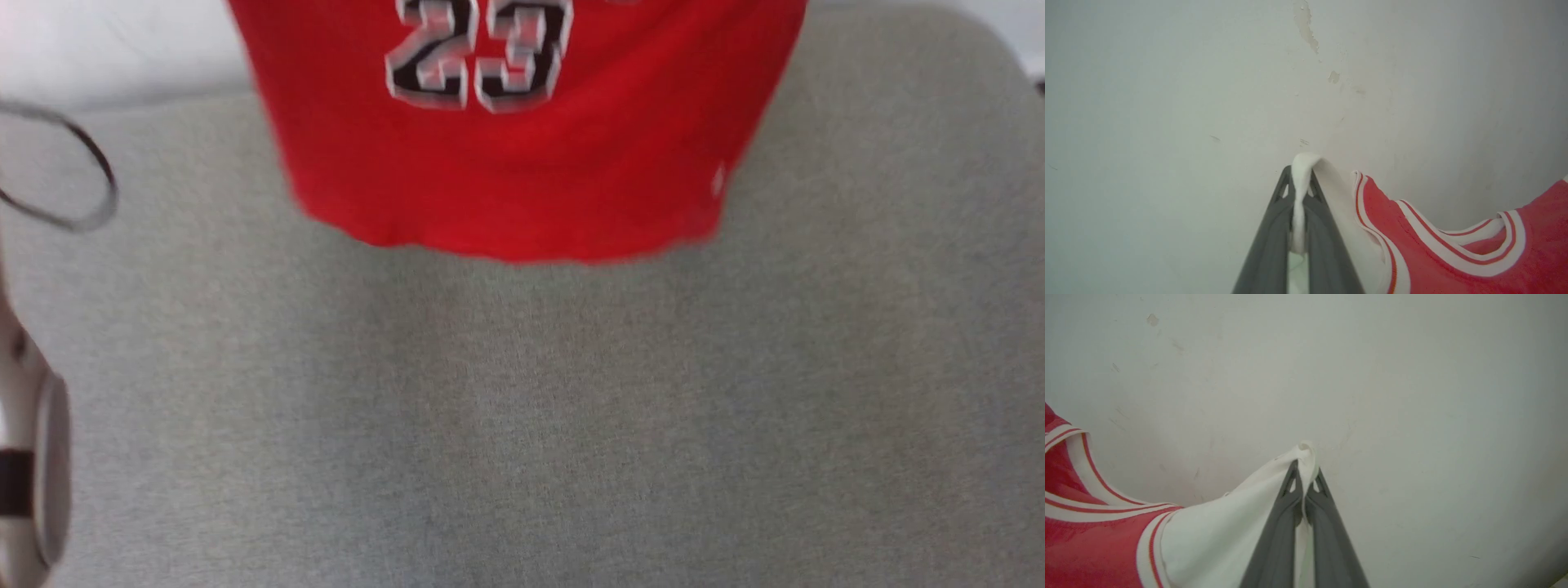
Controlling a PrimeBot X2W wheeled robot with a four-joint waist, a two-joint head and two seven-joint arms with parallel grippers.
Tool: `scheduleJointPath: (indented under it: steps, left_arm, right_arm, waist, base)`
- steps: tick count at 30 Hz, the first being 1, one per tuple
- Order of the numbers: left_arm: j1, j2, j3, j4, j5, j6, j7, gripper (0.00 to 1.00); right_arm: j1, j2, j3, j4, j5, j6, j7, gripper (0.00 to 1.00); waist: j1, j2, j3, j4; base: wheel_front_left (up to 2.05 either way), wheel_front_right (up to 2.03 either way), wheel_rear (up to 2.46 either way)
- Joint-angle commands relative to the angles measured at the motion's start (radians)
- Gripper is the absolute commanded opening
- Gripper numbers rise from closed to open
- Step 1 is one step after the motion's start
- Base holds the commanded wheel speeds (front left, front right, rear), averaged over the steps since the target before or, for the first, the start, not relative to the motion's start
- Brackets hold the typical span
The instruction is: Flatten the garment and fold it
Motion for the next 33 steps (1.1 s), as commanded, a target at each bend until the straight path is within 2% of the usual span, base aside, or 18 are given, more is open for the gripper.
scheduleJointPath:
  steps: [1,10,18,24,28,33]
  left_arm:
    - [-0.045,0.004,0.004,0.008,0.012,0.01,-0.015,0.0]
    - [-0.258,0.011,0.013,0.073,0.07,0.037,-0.185,0.0]
    - [-0.375,-0.012,0.038,0.133,0.067,0.055,-0.372,0.0]
    - [-0.348,-0.014,0.054,0.154,0.048,0.042,-0.5,0.0]
    - [-0.307,-0.022,0.072,0.158,0.006,0.022,-0.531,0.0]
    - [-0.2,-0.024,0.093,0.115,-0.053,-0.01,-0.539,0.0]
  right_arm:
    - [-0.04,0.004,-0.004,0.006,-0.014,-0.001,-0.009,0.0]
    - [-0.244,0.019,-0.003,0.102,-0.084,-0.001,-0.103,0.0]
    - [-0.364,0.001,0.006,0.181,-0.175,-0.001,-0.227,0.0]
    - [-0.389,0.0,0.033,0.243,-0.216,-0.001,-0.33,0.0]
    - [-0.38,0.008,0.061,0.274,-0.205,-0.001,-0.358,0.0]
    - [-0.326,0.001,0.123,0.267,-0.138,-0.001,-0.378,0.0]
  waist:
    - [-0.0002,0.0,0.153,-0.001]
    - [-0.0002,0.0,0.327,-0.013]
    - [-0.0002,0.0,0.444,0.02]
    - [-0.0002,0.0,0.499,0.05]
    - [-0.0002,0.0,0.511,0.062]
    - [-0.0002,0.0,0.485,0.069]
  base:
    - [0.0,0.0,0.0]
    - [0.0,0.0,0.0]
    - [0.0,0.0,0.0]
    - [0.0,0.0,0.0]
    - [0.0,0.0,0.0]
    - [0.0,0.0,0.0]
